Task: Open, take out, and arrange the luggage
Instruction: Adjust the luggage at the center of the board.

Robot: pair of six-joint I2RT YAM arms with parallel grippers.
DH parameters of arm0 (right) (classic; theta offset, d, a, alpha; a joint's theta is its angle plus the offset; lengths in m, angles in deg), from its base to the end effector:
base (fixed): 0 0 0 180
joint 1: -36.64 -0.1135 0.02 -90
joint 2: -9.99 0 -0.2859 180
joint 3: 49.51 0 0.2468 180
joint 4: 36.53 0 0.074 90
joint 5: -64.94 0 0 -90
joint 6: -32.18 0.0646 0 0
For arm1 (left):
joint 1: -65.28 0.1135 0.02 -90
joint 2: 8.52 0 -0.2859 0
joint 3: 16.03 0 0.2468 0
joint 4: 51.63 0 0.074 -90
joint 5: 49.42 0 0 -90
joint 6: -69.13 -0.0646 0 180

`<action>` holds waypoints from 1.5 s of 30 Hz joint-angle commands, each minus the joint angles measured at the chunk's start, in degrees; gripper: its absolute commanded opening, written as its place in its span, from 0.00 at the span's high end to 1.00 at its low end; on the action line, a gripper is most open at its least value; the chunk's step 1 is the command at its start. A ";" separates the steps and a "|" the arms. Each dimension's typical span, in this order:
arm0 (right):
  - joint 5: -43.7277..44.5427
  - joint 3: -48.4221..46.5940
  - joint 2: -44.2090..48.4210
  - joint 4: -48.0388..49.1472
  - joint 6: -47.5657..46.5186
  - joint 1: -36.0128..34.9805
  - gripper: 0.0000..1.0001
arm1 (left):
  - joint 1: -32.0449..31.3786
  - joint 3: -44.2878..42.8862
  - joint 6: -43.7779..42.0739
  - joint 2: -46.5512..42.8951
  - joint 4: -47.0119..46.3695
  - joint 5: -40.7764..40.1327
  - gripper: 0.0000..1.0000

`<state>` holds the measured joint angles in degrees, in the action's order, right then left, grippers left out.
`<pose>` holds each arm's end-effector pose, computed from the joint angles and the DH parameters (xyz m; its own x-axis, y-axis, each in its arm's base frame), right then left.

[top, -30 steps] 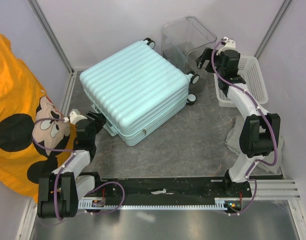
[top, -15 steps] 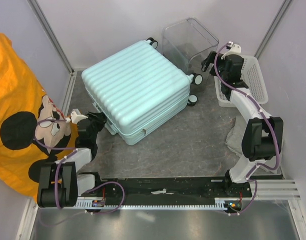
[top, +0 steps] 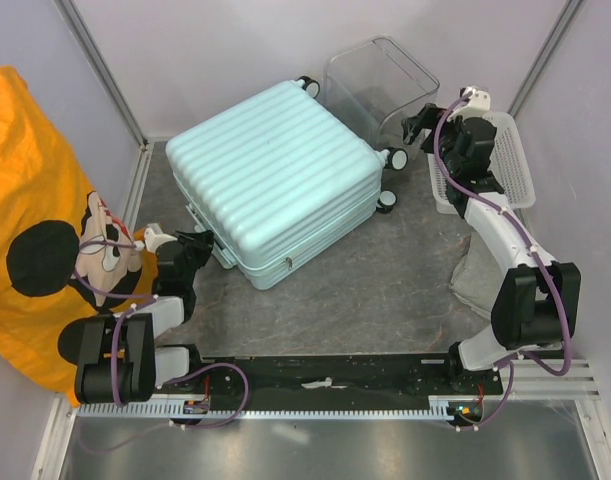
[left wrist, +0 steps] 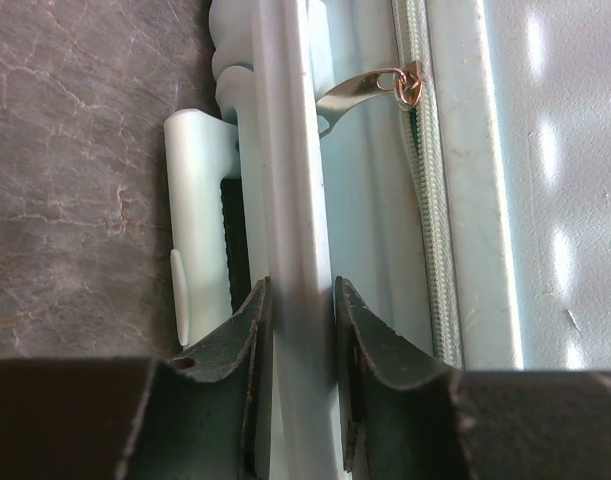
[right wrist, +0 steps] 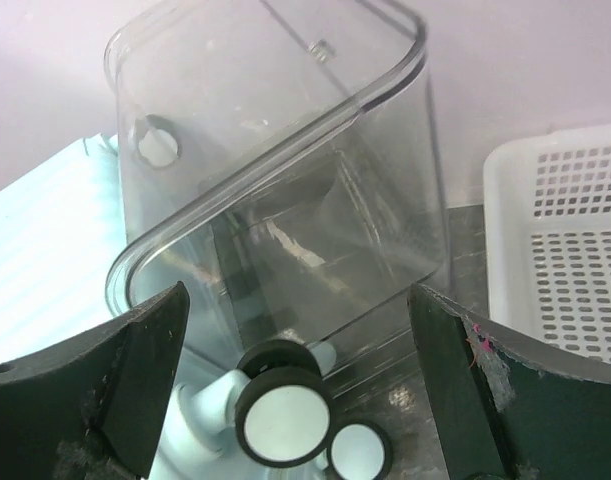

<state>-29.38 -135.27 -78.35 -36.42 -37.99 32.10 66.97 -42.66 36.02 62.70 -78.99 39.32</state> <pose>0.3949 0.0362 0.3822 -0.0926 0.3320 -0.9387 -0.1302 0.9306 0.3420 0.2359 0.0084 0.1699 -0.1195 -0.8413 -0.5272 -0.2756 0.5382 -0.7965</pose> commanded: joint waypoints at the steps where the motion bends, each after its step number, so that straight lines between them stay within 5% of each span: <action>1: -1.13 2.68 2.81 2.17 0.73 -2.23 0.02 | -2.57 3.68 0.07 -3.97 9.52 12.86 0.99; 24: -3.33 19.03 6.95 1.91 8.55 -17.60 0.08 | -3.89 10.53 -3.71 -60.73 52.58 5.39 0.98; 36: -4.30 18.24 2.38 5.16 12.24 -27.18 0.14 | -3.89 5.88 -6.43 -75.52 65.33 -1.02 0.98; 45: -3.15 14.65 -3.24 6.56 13.04 -34.57 0.15 | -3.89 5.00 -6.70 -75.70 67.45 -4.02 0.99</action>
<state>-17.36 -119.20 -76.36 -24.43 -28.50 6.86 64.05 -37.65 31.17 -7.27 -9.98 30.36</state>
